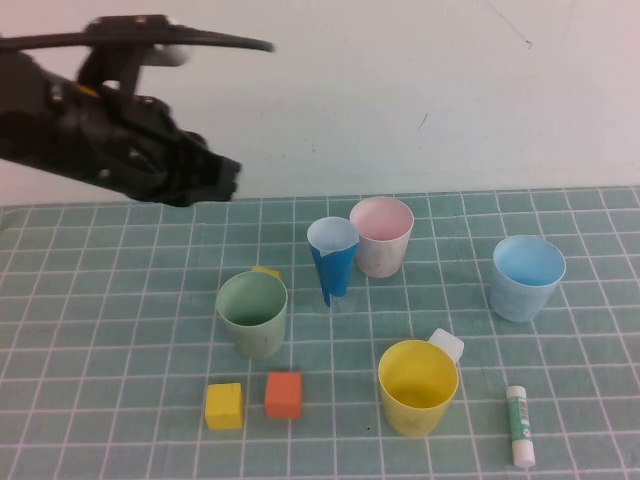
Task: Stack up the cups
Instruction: Pick up the green cup
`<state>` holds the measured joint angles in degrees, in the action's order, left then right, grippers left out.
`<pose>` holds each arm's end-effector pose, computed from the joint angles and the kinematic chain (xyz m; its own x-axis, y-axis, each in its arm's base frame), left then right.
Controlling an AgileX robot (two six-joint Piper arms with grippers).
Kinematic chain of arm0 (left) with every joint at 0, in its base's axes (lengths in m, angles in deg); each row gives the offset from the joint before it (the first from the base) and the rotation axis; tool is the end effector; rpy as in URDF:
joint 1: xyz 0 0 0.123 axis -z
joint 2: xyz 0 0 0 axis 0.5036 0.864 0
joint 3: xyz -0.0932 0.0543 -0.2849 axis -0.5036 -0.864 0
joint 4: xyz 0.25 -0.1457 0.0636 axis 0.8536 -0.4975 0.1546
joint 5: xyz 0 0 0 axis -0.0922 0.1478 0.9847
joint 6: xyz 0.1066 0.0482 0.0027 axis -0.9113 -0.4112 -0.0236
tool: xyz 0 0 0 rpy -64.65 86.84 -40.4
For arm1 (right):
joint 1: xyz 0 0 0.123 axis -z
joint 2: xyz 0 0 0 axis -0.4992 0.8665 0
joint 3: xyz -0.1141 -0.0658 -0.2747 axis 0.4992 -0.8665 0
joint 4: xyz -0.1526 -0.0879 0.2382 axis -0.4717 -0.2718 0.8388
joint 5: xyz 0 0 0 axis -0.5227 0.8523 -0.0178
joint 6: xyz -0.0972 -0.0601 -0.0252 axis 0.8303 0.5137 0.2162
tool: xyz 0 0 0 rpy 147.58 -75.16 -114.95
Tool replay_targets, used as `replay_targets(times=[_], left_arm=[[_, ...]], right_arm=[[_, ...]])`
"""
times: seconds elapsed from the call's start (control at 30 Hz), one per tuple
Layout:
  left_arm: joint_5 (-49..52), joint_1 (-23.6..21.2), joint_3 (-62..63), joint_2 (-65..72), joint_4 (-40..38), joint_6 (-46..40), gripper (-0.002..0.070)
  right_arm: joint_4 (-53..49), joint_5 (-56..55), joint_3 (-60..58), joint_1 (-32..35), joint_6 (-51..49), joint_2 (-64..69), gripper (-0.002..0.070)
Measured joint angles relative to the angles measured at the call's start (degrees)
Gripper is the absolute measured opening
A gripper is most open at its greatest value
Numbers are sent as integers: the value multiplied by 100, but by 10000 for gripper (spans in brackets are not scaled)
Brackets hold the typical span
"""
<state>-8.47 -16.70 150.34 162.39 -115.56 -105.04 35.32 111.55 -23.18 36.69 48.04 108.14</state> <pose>0.3687 -0.1326 0.3515 -0.6891 0.1692 -0.7046 0.4694 0.8450 -0.2561 0.1565 0.0292 0.2343 -0.5260 -0.3667 -0.7674 -0.4822 0.8718 -0.0861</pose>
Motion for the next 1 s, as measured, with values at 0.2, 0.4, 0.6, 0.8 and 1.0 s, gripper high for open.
replay_targets(times=[0.2, 0.4, 0.6, 0.8, 1.0], left_arm=[[98, 565, 309, 469, 222, 449, -2], [162, 797, 449, 831, 535, 682, -2], [-40, 797, 449, 1161, 790, 914, -2], [-140, 797, 449, 1317, 808, 937, -2], [-102, 797, 458, 1333, 1643, 1354, -2]], right_arm=[[78, 284, 346, 0, 252, 938, -3], [129, 310, 368, 0, 677, 1434, -3], [569, 222, 368, 0, 1096, 1465, -3], [735, 197, 368, 0, 1266, 1465, -3], [748, 187, 368, 0, 1280, 1465, -3]])
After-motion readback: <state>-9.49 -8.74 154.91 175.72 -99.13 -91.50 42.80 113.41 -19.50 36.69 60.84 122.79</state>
